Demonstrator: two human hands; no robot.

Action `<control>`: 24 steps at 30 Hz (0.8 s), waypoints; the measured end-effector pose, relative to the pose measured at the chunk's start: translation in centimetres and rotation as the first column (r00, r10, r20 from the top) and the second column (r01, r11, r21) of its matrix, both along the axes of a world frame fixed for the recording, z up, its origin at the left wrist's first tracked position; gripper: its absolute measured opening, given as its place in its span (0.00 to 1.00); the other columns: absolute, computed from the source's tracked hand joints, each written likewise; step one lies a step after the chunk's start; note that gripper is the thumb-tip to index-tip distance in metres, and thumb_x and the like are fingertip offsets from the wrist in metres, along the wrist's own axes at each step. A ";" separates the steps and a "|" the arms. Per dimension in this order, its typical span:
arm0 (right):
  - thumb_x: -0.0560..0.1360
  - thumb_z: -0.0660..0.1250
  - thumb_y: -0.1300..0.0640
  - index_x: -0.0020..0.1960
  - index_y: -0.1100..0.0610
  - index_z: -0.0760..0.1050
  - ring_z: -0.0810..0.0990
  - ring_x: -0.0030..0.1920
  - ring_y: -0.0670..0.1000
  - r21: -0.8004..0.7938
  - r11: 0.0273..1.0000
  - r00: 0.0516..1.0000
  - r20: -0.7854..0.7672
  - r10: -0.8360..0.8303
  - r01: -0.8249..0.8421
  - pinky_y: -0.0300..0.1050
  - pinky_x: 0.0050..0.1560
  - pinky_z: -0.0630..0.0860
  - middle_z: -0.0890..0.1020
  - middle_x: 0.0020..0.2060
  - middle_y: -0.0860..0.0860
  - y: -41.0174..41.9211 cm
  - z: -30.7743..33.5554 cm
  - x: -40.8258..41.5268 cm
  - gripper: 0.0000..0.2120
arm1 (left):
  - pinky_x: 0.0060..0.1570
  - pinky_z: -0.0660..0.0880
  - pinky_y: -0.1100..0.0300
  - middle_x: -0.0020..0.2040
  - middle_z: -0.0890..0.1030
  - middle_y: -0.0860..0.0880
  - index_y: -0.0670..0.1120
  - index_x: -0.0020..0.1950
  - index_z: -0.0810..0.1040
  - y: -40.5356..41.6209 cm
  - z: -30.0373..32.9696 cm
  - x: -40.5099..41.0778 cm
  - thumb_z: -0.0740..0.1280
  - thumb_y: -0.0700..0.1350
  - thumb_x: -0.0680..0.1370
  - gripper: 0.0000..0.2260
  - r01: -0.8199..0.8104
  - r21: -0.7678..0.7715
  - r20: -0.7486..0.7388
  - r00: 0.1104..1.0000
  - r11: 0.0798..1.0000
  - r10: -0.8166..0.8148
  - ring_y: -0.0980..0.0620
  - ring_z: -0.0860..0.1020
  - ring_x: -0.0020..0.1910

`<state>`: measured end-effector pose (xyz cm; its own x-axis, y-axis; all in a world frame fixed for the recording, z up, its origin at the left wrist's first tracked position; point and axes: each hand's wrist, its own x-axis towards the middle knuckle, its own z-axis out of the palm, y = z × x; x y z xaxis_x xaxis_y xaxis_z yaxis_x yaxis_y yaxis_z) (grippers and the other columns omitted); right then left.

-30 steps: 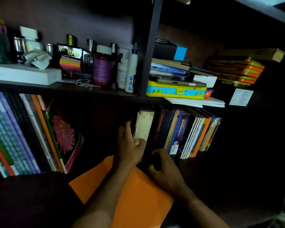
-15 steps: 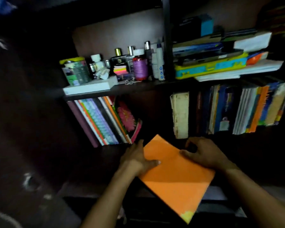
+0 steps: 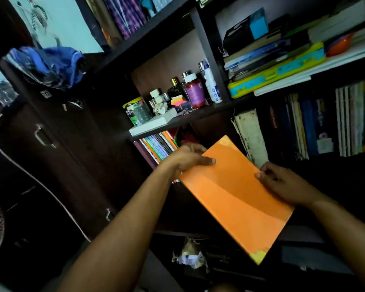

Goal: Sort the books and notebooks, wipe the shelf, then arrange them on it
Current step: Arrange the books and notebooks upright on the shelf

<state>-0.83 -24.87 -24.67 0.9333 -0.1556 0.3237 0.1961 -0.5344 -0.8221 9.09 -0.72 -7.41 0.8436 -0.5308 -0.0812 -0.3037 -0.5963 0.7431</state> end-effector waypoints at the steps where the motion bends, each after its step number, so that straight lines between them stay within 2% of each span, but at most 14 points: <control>1: 0.79 0.61 0.39 0.48 0.49 0.72 0.81 0.41 0.50 0.040 0.999 0.999 0.036 -0.037 0.036 0.53 0.45 0.77 0.82 0.39 0.51 0.4 0.1 -0.1 0.14 | 0.44 0.81 0.57 0.47 0.85 0.44 0.44 0.56 0.82 0.4 0.5 -0.2 0.75 0.41 0.76 0.10 0.025 -0.069 -0.058 0.998 0.997 -0.029 0.50 0.83 0.40; 3: 0.81 0.60 0.41 0.50 0.49 0.70 0.81 0.40 0.48 0.129 0.986 0.987 0.107 -0.122 0.108 0.50 0.43 0.76 0.81 0.39 0.49 1.4 0.5 -0.3 0.11 | 0.51 0.80 0.55 0.54 0.85 0.43 0.44 0.62 0.82 1.9 0.6 -0.7 0.70 0.47 0.79 0.13 0.006 -0.337 -0.177 0.982 0.941 -0.070 0.48 0.83 0.48; 5: 0.81 0.58 0.41 0.51 0.50 0.68 0.80 0.38 0.47 0.159 0.976 0.972 0.154 -0.175 0.151 0.48 0.40 0.74 0.81 0.38 0.49 2.2 0.6 -0.4 0.12 | 0.57 0.78 0.53 0.58 0.84 0.43 0.44 0.65 0.81 3.5 -1.5 -1.4 0.66 0.57 0.78 0.22 -0.119 -0.619 -0.259 0.964 0.776 -0.059 0.46 0.81 0.55; 6: 0.81 0.58 0.40 0.51 0.50 0.67 0.80 0.37 0.47 0.151 0.976 0.968 0.172 -0.183 0.158 0.48 0.39 0.73 0.81 0.37 0.49 2.7 0.8 -0.3 0.13 | 0.60 0.76 0.51 0.59 0.84 0.42 0.43 0.65 0.82 4.2 -3.1 -2.1 0.65 0.61 0.76 0.27 -0.201 -0.701 -0.299 0.954 0.685 -0.026 0.44 0.80 0.59; 8: 0.81 0.57 0.40 0.52 0.48 0.66 0.80 0.37 0.49 0.107 0.981 0.967 0.180 -0.181 0.164 0.50 0.39 0.74 0.81 0.37 0.49 3.1 0.9 -0.5 0.11 | 0.68 0.73 0.46 0.60 0.83 0.39 0.44 0.62 0.85 4.6 -6.9 -4.2 0.62 0.69 0.73 0.33 -0.304 -0.768 -0.383 0.923 0.564 -0.024 0.40 0.80 0.63; 10: 0.81 0.59 0.42 0.51 0.47 0.65 0.80 0.37 0.50 0.055 0.985 0.969 0.173 -0.173 0.166 0.51 0.39 0.75 0.81 0.37 0.49 3.9 1.2 -0.5 0.09 | 0.70 0.70 0.41 0.65 0.81 0.38 0.44 0.66 0.82 5.3 -9.5 -6.3 0.63 0.76 0.67 0.43 -0.318 -0.806 -0.401 0.914 0.500 -0.066 0.39 0.78 0.65; 12: 0.81 0.62 0.43 0.49 0.46 0.65 0.80 0.36 0.50 0.113 0.973 0.955 0.200 -0.219 0.199 0.52 0.38 0.75 0.81 0.37 0.49 4.9 1.3 -0.4 0.09 | 0.68 0.72 0.41 0.69 0.78 0.39 0.44 0.74 0.74 5.7 -10.4 -8.2 0.69 0.78 0.59 0.53 -0.261 -0.813 -0.387 0.910 0.521 -0.147 0.38 0.75 0.69; 13: 0.81 0.64 0.44 0.49 0.46 0.65 0.80 0.37 0.51 0.157 0.964 0.943 0.223 -0.246 0.215 0.51 0.38 0.75 0.81 0.37 0.49 5.7 1.4 -0.2 0.10 | 0.67 0.74 0.43 0.69 0.78 0.40 0.45 0.74 0.72 5.8 -10.6 -8.8 0.75 0.75 0.57 0.53 -0.248 -0.795 -0.379 0.915 0.554 -0.135 0.39 0.76 0.69; 15: 0.81 0.64 0.44 0.49 0.46 0.65 0.79 0.40 0.53 0.170 0.957 0.931 0.243 -0.271 0.234 0.51 0.40 0.74 0.80 0.39 0.49 7.6 1.6 0.8 0.09 | 0.62 0.78 0.46 0.63 0.83 0.44 0.45 0.70 0.74 6.2 -11.1 -8.9 0.85 0.59 0.58 0.45 -0.282 -0.702 -0.337 0.941 0.654 0.043 0.43 0.81 0.62; 17: 0.81 0.63 0.43 0.51 0.45 0.65 0.79 0.43 0.55 0.132 0.969 0.950 0.207 -0.233 0.209 0.51 0.42 0.74 0.79 0.42 0.50 9.6 2.0 2.6 0.09 | 0.59 0.79 0.44 0.58 0.85 0.45 0.45 0.64 0.78 7.1 -11.6 -8.0 0.81 0.42 0.69 0.25 -0.359 -0.659 -0.236 0.933 0.661 0.271 0.45 0.84 0.56; 18: 0.81 0.62 0.41 0.52 0.45 0.64 0.79 0.45 0.55 0.120 0.976 0.966 0.167 -0.199 0.180 0.51 0.44 0.75 0.79 0.44 0.50 10.6 2.3 3.7 0.10 | 0.59 0.80 0.43 0.56 0.86 0.46 0.45 0.60 0.80 8.1 -11.5 -7.0 0.78 0.38 0.73 0.17 -0.383 -0.651 -0.179 0.917 0.655 0.357 0.46 0.85 0.54; 20: 0.80 0.60 0.38 0.55 0.44 0.65 0.80 0.49 0.53 0.077 0.994 0.993 0.093 -0.079 0.072 0.52 0.50 0.77 0.79 0.50 0.48 12.1 2.8 6.1 0.12 | 0.57 0.80 0.46 0.51 0.87 0.53 0.47 0.55 0.81 10.5 -11.1 -5.2 0.76 0.38 0.75 0.11 -0.411 -0.658 -0.057 0.863 0.631 0.502 0.49 0.85 0.52; 22: 0.79 0.63 0.39 0.59 0.45 0.65 0.80 0.55 0.52 0.008 1.000 0.997 0.082 0.007 -0.008 0.55 0.55 0.78 0.78 0.56 0.48 13.2 2.7 8.7 0.14 | 0.55 0.79 0.51 0.48 0.87 0.56 0.50 0.53 0.82 12.7 -10.9 -3.6 0.78 0.46 0.72 0.11 -0.443 -0.651 0.066 0.776 0.616 0.628 0.50 0.85 0.52; 24: 0.77 0.69 0.42 0.66 0.47 0.64 0.78 0.61 0.54 -0.075 0.997 0.997 0.067 0.023 -0.018 0.55 0.58 0.78 0.76 0.62 0.50 13.4 2.6 11.2 0.23 | 0.54 0.79 0.51 0.49 0.85 0.57 0.52 0.52 0.82 14.0 -11.0 -2.2 0.76 0.51 0.71 0.12 -0.460 -0.616 0.167 0.717 0.640 0.676 0.53 0.84 0.51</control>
